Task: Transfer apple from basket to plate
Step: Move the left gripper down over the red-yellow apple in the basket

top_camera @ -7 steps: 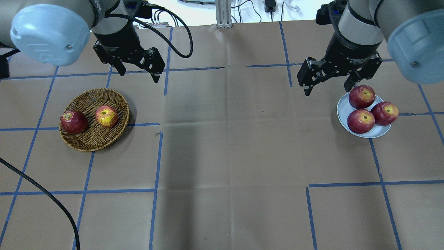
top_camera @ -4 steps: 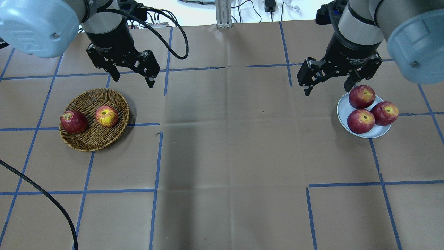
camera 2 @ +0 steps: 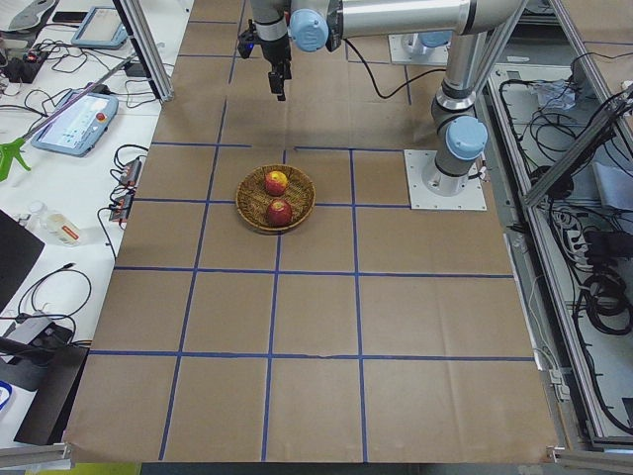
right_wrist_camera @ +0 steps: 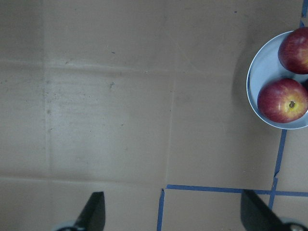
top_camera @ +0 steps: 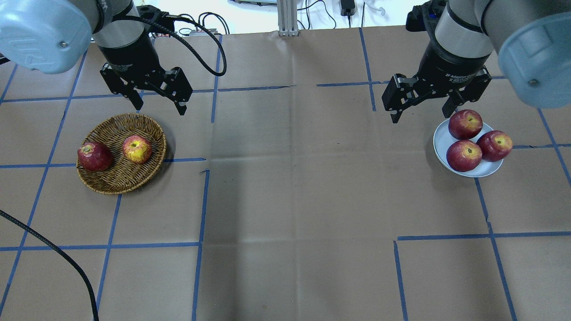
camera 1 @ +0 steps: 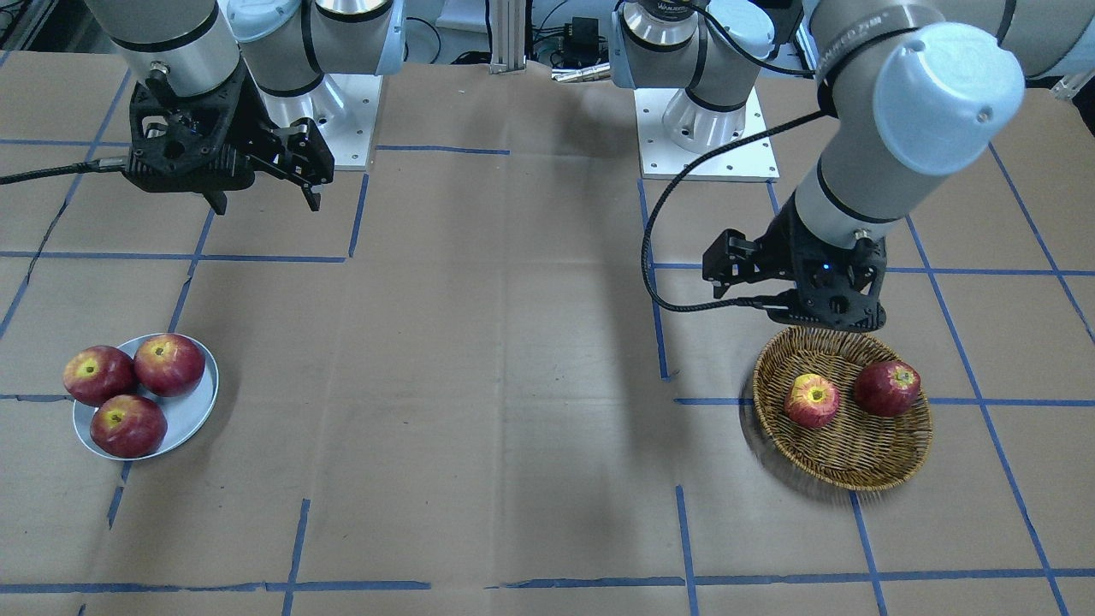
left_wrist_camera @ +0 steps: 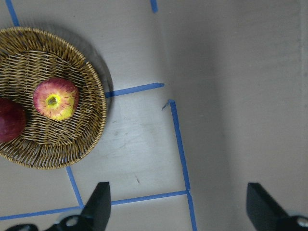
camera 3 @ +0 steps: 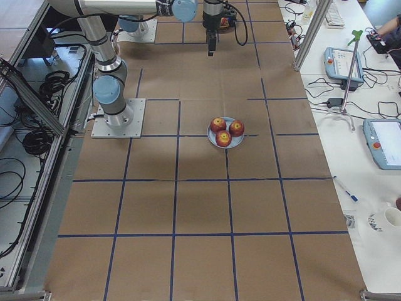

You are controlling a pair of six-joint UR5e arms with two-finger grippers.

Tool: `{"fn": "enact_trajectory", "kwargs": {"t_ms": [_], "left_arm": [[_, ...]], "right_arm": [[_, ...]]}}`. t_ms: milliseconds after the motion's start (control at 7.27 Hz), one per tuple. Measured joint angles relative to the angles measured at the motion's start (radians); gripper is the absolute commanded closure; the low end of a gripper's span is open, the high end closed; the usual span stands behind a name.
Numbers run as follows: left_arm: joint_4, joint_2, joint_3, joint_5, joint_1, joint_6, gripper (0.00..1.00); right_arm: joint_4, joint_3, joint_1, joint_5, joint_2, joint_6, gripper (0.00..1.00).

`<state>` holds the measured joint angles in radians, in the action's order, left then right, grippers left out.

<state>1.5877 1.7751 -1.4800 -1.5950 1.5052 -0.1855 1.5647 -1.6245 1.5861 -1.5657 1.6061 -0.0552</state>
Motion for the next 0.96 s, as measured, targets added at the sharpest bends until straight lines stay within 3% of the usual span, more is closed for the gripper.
{"fn": "enact_trajectory", "kwargs": {"t_ms": [275,550,962], "left_arm": [[-0.101,0.064,-0.002,0.0,-0.035,-0.041,0.01],[-0.222,0.135,-0.003,0.002,-0.076,-0.251,0.01],[-0.275,0.201,-0.021,0.009,-0.167,-0.433,0.02]], "right_arm": [[0.0,0.0,0.0,0.001,0.0,0.001,0.0],[0.0,0.0,0.0,0.001,0.0,0.002,0.0],[0.0,0.0,0.0,0.001,0.0,0.002,0.0]]}}
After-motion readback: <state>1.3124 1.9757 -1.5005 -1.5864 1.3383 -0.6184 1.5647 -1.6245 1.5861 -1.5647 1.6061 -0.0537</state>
